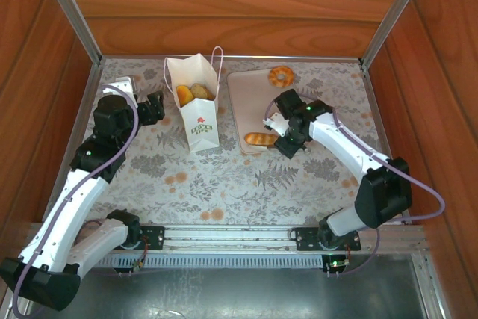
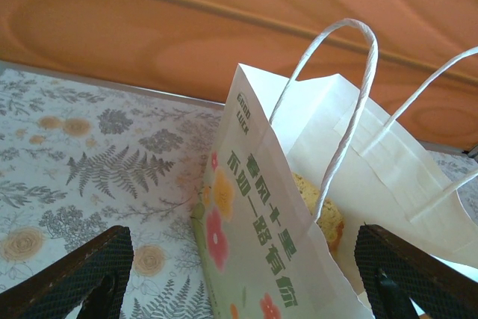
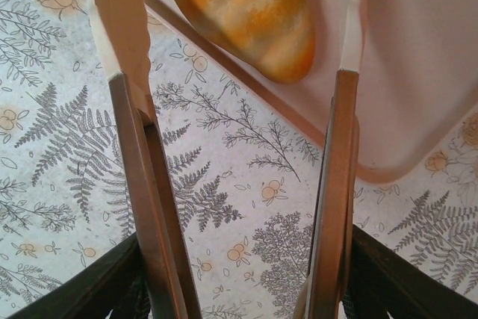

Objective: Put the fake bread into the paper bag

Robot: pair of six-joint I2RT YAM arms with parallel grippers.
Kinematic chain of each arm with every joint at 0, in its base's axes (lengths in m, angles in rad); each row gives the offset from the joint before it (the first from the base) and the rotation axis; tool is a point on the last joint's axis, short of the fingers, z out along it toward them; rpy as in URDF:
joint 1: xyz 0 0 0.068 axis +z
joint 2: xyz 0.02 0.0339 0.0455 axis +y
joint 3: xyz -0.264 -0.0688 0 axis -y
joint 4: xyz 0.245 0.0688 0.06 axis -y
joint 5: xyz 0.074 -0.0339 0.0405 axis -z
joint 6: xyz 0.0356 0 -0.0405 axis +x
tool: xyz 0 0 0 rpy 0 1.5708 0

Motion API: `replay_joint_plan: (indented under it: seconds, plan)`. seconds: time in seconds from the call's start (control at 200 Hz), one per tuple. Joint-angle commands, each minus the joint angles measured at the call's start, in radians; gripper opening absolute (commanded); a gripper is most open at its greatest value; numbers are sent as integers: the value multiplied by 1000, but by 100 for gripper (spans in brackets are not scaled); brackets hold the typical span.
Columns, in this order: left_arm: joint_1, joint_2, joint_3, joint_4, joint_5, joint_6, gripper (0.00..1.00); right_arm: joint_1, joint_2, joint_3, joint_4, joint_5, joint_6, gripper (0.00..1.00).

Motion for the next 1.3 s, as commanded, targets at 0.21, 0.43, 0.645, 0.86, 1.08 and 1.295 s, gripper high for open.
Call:
replay_joint_plan:
  seconds: [0.21,0.43,0.645,0.86,1.08,1.295]
  plan:
    - [14,19,10,32,16,20,82,-17,49,29,-4,-57,-15,64]
    - [27,38,15,41,31,23,82,-30,97,51,-29,-68,-11,57]
    - [43,47,10,50,47,18,82,-34,127,94,-67,-79,4,44]
    - [52,49,7,57,62,8,82,-34,108,103,-60,-81,7,36]
    - [53,50,7,60,76,-5,83,-34,69,103,-49,-73,20,34]
    - [56,70,13,58,103,-45,82,-34,20,88,-47,-20,29,33]
